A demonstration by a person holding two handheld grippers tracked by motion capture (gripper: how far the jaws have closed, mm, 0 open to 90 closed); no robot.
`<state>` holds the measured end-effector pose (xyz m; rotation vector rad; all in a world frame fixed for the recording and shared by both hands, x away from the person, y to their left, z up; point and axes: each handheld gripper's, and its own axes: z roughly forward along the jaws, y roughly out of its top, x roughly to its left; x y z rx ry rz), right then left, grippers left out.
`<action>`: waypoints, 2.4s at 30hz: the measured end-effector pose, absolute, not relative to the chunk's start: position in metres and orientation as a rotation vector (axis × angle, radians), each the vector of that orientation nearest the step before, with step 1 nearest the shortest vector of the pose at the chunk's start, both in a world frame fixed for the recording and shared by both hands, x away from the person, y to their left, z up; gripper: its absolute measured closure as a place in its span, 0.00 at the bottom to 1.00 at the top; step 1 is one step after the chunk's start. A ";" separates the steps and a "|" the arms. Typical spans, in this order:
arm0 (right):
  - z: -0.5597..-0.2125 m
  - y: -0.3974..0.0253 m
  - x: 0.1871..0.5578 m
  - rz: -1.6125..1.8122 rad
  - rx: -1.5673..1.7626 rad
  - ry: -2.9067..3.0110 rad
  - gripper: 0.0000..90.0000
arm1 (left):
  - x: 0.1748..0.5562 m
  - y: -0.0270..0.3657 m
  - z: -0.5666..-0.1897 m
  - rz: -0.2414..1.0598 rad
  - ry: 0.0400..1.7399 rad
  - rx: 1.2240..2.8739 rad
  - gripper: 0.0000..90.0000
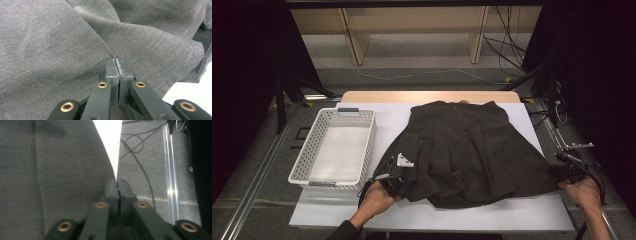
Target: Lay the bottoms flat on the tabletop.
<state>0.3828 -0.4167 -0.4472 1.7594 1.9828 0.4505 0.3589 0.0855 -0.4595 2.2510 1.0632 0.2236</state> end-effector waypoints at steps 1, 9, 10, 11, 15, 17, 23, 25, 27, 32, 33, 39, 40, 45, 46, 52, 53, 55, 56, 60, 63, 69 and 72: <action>-0.441 -0.411 0.381 0.511 1.760 1.971 0.67 | 0.359 0.086 -0.460 0.224 1.064 2.251 0.98; -0.406 -0.343 0.369 0.921 1.609 2.141 0.44 | 0.359 0.087 -0.454 0.241 1.058 2.225 0.98; -0.401 -0.318 0.366 0.980 1.539 2.207 0.44 | 0.359 0.088 -0.452 0.250 1.064 2.211 0.98; -0.401 -0.318 0.366 0.980 1.539 2.207 0.44 | 0.359 0.089 -0.450 0.252 1.061 2.201 0.98; -0.403 -0.267 0.361 1.008 1.425 2.390 0.47 | 0.362 0.091 -0.434 0.267 1.050 2.157 0.98; -0.407 -0.260 0.361 0.961 1.418 2.411 0.47 | 0.366 0.091 -0.423 0.285 1.042 2.133 0.98; -0.433 -0.250 0.366 0.708 1.354 2.486 0.96 | 0.395 0.077 -0.400 0.307 1.032 2.070 0.98; -0.434 -0.260 0.369 0.656 1.349 2.458 0.99 | 0.405 0.070 -0.392 0.312 1.026 2.041 0.98; -0.433 -0.265 0.369 0.643 1.352 2.436 0.99 | 0.417 0.063 -0.385 0.318 1.024 2.009 0.98; -0.434 -0.280 0.370 0.638 1.381 2.390 0.98 | 0.445 0.041 -0.412 0.236 1.073 2.073 0.98; -0.435 -0.280 0.370 0.643 1.387 2.388 0.97 | 0.447 0.035 -0.425 0.221 1.077 2.116 0.97; -0.431 -0.274 0.368 0.715 1.360 2.403 0.73 | 0.447 0.027 -0.448 0.207 1.083 2.221 0.83; -0.429 -0.274 0.368 0.737 1.362 2.398 0.70 | 0.444 0.031 -0.442 0.210 1.062 2.210 0.80; -0.416 -0.276 0.367 0.879 1.382 2.351 0.51 | 0.416 0.053 -0.411 0.267 1.038 2.160 0.64; -0.414 -0.276 0.367 0.903 1.383 2.332 0.48 | 0.408 0.058 -0.407 0.280 1.039 2.158 0.62; -0.403 -0.264 0.359 0.955 1.344 2.314 0.42 | 0.360 0.073 -0.406 0.289 1.006 2.183 0.57; -0.404 -0.262 0.359 0.959 1.339 2.319 0.42 | 0.355 0.074 -0.410 0.285 1.011 2.180 0.57; -0.406 -0.259 0.359 0.950 1.332 2.329 0.42 | 0.347 0.072 -0.421 0.253 1.003 2.187 0.58; -0.407 -0.257 0.359 0.943 1.331 2.338 0.42 | 0.345 0.069 -0.428 0.250 1.001 2.196 0.59; -0.411 -0.253 0.360 0.926 1.320 2.359 0.42 | 0.347 0.053 -0.456 0.253 1.020 2.260 0.58; -0.414 -0.253 0.361 0.917 1.321 2.372 0.42 | 0.356 0.046 -0.471 0.272 1.063 2.280 0.58; -0.417 -0.253 0.361 0.915 1.324 2.386 0.43 | 0.356 0.037 -0.479 0.322 1.022 2.298 0.97; -0.417 -0.251 0.361 0.916 1.318 2.388 0.43 | 0.358 0.037 -0.478 0.304 1.004 2.307 1.00</action>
